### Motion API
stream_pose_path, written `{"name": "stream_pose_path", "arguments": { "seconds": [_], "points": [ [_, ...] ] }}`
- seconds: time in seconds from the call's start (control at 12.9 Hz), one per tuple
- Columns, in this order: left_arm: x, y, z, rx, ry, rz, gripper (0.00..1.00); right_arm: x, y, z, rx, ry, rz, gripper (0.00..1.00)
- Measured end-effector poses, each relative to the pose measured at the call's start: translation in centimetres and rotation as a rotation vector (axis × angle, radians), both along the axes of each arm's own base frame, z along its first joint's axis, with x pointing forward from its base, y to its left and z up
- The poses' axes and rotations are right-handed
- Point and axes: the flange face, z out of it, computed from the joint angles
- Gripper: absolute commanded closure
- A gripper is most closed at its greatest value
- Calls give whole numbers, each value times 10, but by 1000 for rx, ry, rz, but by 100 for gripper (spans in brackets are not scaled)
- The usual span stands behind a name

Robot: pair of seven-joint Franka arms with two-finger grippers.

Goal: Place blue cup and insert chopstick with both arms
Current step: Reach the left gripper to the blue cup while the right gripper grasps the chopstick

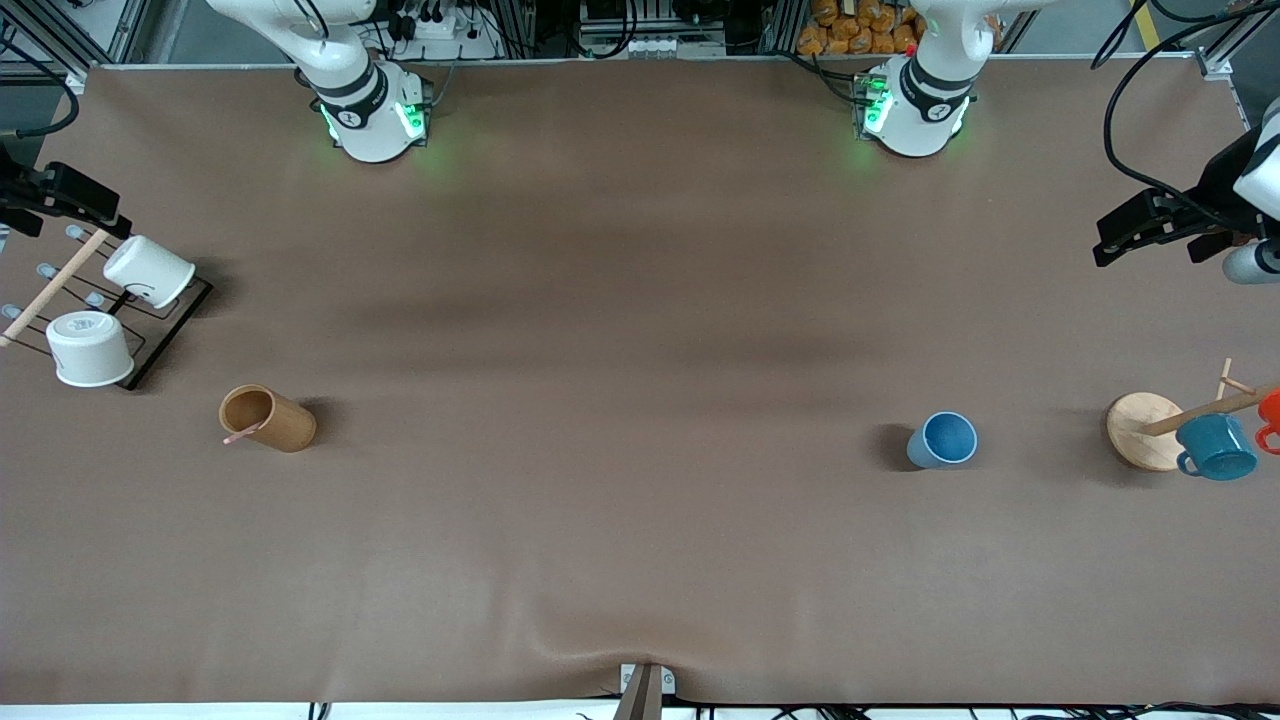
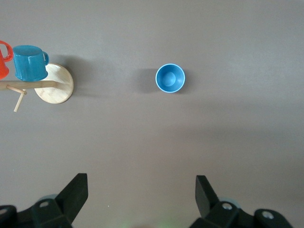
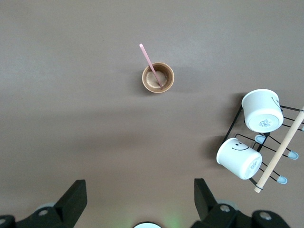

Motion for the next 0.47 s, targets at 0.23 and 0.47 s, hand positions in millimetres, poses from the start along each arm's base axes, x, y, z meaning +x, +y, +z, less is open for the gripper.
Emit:
{"name": "stream_pose_path", "arguments": {
  "seconds": [0.23,0.47],
  "points": [
    [1,1,-2,0,3,2,0,0,-3,0,-1,0,-6,0],
    [18,4,-25,-6,29,5,0,0,-4,-2,0,4,-7,0]
  ]
}}
